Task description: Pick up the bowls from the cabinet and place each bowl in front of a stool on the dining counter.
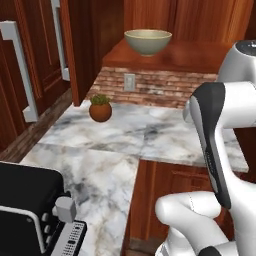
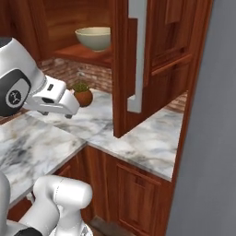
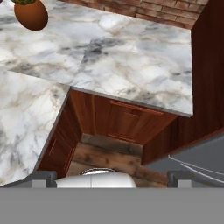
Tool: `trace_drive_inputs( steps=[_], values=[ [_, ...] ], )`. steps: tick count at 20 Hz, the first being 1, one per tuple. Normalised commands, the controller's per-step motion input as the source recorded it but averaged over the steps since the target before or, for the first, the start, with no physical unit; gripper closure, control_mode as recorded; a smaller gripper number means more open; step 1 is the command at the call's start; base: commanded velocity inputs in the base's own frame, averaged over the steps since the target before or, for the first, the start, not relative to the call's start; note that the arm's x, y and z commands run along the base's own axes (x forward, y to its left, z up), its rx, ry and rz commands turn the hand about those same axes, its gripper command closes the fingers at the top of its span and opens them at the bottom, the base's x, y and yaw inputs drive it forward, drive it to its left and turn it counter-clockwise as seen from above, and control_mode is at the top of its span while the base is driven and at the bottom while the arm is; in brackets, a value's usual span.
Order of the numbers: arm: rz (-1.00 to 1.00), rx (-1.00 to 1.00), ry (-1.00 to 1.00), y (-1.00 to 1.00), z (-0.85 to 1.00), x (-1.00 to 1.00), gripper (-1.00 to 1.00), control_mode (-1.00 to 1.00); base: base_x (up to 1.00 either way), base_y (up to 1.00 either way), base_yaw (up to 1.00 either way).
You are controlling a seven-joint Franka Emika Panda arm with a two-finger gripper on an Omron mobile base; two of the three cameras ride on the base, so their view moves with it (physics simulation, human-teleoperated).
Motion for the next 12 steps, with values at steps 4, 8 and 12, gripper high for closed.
trace_drive_inputs(
  steps=[4,8,12],
  values=[
    [0.00,0.00,0.00,0.00,0.00,0.00,-1.00,1.00,0.29,0.00,0.21],
    [0.00,0.00,0.00,0.00,0.00,0.00,-1.00,1.00,0.31,-0.04,0.03],
    [0.00,0.00,0.00,0.00,0.00,0.00,-1.00,1.00,0.63,-0.14,0.19]
  ],
)
